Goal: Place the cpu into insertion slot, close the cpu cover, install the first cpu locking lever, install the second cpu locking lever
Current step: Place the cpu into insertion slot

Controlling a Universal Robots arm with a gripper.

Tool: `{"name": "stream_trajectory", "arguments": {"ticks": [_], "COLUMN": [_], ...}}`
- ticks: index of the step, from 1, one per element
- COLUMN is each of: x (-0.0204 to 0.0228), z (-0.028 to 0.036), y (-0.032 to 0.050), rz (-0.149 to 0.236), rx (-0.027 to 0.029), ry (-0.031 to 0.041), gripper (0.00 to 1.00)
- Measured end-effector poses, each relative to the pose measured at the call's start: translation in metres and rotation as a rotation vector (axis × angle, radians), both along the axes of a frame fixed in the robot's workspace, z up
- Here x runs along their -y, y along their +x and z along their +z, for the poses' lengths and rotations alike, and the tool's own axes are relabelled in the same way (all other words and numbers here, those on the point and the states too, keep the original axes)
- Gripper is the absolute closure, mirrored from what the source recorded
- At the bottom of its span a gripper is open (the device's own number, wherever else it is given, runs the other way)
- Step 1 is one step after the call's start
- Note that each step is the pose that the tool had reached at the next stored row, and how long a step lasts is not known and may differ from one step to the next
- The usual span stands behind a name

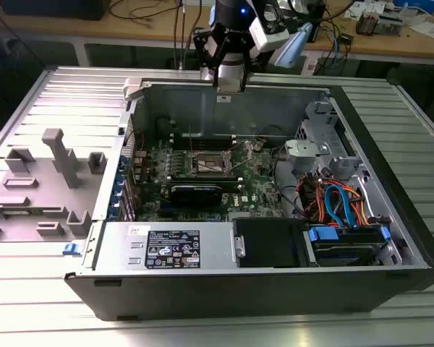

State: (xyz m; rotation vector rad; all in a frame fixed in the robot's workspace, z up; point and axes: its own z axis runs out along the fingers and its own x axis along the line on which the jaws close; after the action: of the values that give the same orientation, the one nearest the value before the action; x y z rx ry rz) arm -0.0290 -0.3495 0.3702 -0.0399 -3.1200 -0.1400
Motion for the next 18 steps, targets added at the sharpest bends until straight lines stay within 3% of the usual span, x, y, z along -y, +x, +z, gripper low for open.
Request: {"name": "stream_trajectory", "arguments": {"ticks": [3, 6, 9, 13, 18], "x": [0.0004, 0.0038, 0.0051, 0.0185, 0.0248], "z": [0.0, -0.0003, -0.0006, -0.0015, -0.002], "y": [0.0, 0.0, -0.0001, 0.0, -0.0002], "rz": [0.0, 0.0, -0.047, -0.049, -0.05], "rx": [-0.0001, 0.0, -0.0001, -0.0001, 0.0], "ry": [0.0, 0.0, -0.0008, -0.0007, -0.0007], "gripper": [0.46, 0.46, 0.46, 0.46, 0.46]}}
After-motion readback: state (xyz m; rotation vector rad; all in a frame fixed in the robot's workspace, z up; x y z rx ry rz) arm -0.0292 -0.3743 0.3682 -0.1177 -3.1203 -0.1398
